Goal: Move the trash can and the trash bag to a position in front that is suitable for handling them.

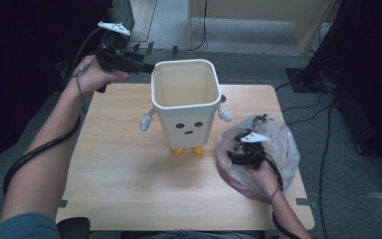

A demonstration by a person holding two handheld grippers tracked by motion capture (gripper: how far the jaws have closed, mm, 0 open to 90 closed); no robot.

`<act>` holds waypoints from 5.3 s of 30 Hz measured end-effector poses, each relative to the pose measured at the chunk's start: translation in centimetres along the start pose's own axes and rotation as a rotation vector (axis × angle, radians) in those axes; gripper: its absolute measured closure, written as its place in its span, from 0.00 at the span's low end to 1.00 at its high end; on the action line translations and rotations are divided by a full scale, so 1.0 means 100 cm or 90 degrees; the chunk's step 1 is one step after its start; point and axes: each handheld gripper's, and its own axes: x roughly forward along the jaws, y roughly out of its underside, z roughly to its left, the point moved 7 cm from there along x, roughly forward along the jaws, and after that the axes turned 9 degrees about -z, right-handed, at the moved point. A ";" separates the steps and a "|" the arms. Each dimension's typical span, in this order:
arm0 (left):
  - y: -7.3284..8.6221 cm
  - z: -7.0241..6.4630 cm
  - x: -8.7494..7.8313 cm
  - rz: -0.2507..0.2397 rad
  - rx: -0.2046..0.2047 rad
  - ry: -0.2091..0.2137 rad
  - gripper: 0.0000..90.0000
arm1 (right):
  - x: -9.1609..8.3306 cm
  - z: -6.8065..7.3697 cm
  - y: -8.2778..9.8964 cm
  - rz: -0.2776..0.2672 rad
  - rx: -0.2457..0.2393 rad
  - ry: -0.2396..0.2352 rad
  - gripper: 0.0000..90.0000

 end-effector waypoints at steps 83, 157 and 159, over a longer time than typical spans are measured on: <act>-0.022 -0.007 0.033 0.026 -0.028 0.041 0.85 | 0.000 0.001 0.000 -0.001 -0.002 -0.003 0.19; 0.012 0.029 -0.067 0.005 -0.039 0.015 0.86 | 0.000 0.001 0.000 0.000 -0.002 -0.005 0.19; 0.014 0.029 -0.068 0.007 -0.038 0.015 0.86 | 0.000 0.001 0.000 0.000 -0.002 -0.005 0.19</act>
